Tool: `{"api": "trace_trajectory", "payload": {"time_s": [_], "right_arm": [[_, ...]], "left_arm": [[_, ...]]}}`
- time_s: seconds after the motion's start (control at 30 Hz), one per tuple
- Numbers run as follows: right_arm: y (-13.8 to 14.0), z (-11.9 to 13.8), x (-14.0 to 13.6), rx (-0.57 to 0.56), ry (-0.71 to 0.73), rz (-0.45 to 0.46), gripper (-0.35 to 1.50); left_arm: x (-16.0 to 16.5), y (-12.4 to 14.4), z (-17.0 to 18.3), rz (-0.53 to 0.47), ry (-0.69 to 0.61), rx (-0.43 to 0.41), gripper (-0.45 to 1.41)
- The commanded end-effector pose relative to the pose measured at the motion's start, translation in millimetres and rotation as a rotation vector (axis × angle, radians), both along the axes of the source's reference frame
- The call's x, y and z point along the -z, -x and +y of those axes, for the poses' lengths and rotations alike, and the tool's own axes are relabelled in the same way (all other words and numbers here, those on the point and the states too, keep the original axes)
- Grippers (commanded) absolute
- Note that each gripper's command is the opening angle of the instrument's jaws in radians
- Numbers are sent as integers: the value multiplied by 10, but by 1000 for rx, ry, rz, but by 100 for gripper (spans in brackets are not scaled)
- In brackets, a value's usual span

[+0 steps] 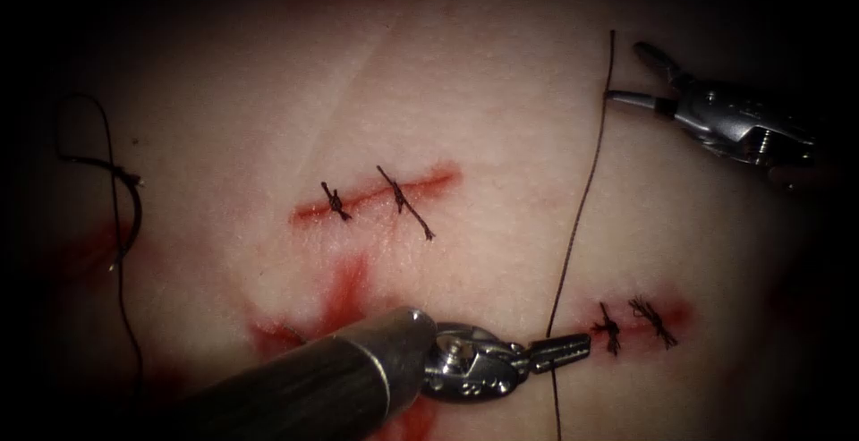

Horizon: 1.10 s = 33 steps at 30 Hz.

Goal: Wound Closure

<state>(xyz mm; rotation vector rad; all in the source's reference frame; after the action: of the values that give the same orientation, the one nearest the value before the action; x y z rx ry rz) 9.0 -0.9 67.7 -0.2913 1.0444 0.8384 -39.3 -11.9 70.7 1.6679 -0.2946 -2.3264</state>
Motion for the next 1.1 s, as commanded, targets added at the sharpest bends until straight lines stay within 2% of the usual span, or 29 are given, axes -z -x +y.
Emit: {"api": "trace_trajectory", "payload": {"time_s": [0.03, 0.13, 0.3, 0.33, 0.37, 0.4, 0.43, 0.47, 0.53, 0.57, 0.63, 0.7, 0.9, 1.0, 1.1], "right_arm": [[-7, -2, -3, 2, 3, 2, 137], [-7, -1, 2, 1, 5, 2, 137], [-5, 2, 11, -18, 21, 22, 137], [-5, 2, 13, -21, 22, 26, 137], [-6, 1, 14, -20, 22, 27, 135], [-10, 0, 15, -16, 23, 33, 135], [-10, 0, 15, -16, 23, 33, 135], [-12, -1, 15, -14, 24, 36, 135], [-21, -4, 14, -4, 28, 47, 135], [-21, -4, 14, -4, 28, 47, 135], [-25, -6, 13, 2, 25, 45, 135], [-30, -8, 12, 8, 25, 47, 135], [-36, -11, 10, 22, 21, 48, 135], [-36, -12, 11, 22, 21, 48, 135], [-38, -13, 11, 34, 23, 61, 135]], "left_arm": [[-8, 8, -3, 1, -11, -11, -45], [-21, 14, -14, 2, -87, -32, -45], [-47, 22, -37, 14, -103, -86, -45], [-50, 22, -38, 12, -112, -89, -30], [-51, 23, -38, 9, -116, -94, 5], [-50, 23, -34, 14, -118, -85, 59], [-50, 23, -34, 14, -118, -85, 59], [-48, 23, -30, 19, -141, -70, 71], [-47, 21, -21, 30, -196, -36, 115], [-47, 21, -21, 30, -196, -36, 115], [-48, 18, -17, 54, -217, 10, 132], [-51, 13, -15, 77, -257, 37, 140], [-63, -14, -8, 106, -344, 46, 140], [-65, -24, -8, 125, -349, 36, 140], [-66, -44, -4, 143, -366, 63, 137]]}}
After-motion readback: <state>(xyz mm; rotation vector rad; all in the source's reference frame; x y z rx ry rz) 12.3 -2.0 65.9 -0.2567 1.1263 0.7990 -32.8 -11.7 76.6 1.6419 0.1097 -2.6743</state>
